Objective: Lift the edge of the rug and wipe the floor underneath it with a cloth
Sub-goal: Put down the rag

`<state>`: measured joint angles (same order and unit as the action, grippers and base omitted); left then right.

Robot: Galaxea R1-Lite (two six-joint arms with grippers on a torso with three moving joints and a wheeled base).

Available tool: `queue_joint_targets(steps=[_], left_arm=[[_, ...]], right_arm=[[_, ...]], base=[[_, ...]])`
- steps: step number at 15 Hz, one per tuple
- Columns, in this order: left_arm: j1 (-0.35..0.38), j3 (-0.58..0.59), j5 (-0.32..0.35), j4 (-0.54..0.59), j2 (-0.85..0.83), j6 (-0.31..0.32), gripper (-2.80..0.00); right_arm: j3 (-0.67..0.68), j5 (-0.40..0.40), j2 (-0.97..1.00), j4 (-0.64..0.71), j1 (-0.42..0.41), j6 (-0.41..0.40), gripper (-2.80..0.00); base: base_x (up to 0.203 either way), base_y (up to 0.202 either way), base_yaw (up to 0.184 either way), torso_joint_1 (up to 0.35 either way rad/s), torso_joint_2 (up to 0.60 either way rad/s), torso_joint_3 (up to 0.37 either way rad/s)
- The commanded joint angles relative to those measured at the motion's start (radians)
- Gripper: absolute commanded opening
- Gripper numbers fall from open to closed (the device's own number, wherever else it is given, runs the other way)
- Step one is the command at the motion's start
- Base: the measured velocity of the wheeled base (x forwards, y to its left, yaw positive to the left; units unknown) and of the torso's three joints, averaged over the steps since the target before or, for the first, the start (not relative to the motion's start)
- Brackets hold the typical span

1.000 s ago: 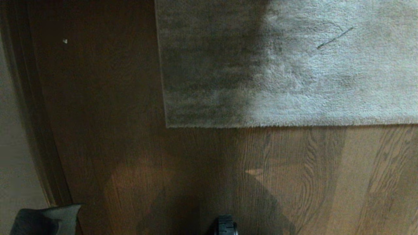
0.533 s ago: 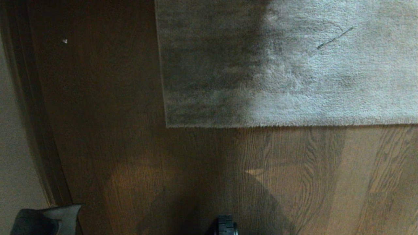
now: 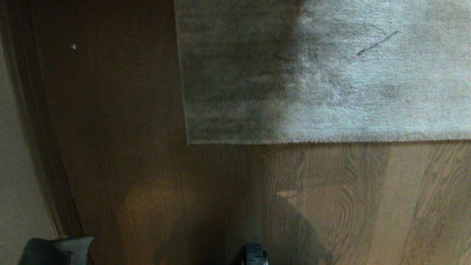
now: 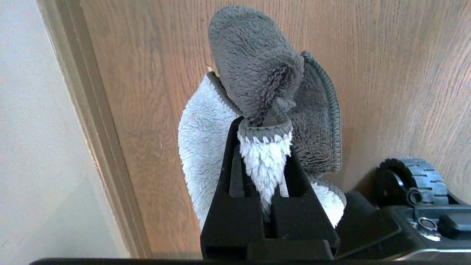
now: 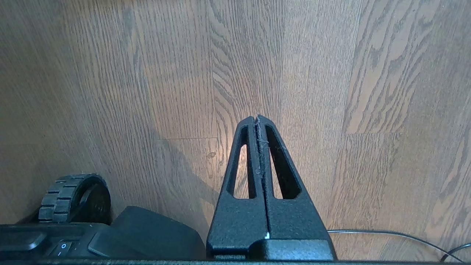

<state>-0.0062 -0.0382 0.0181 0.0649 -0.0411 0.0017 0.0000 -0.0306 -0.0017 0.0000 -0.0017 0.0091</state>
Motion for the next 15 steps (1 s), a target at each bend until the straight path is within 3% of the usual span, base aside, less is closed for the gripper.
queue_joint_targets(steps=[1,3,6,15], left_arm=[[-0.010,-0.031,0.008,-0.013,-0.154,0.000,-2.80],[-0.039,-0.044,0.012,-0.094,-0.309,0.000,-2.80],[-0.059,-0.051,0.014,-0.318,-0.605,0.003,-2.80],[-0.048,-0.055,0.000,-1.240,-1.423,0.017,-2.80]], right_arm=[[0.000,0.000,0.002,-0.001,0.000,0.000,-2.80],[0.000,0.000,0.002,0.000,0.000,0.000,-2.80],[0.000,0.000,0.002,0.000,0.000,0.000,-2.80],[0.000,0.000,0.002,0.000,0.000,0.000,-2.80]], base=[[0.000,0.000,0.000,0.000,0.00,0.000],[0.000,0.000,0.000,0.000,0.00,0.000],[0.000,0.000,0.000,0.000,0.00,0.000],[0.000,0.000,0.000,0.000,0.00,0.000]])
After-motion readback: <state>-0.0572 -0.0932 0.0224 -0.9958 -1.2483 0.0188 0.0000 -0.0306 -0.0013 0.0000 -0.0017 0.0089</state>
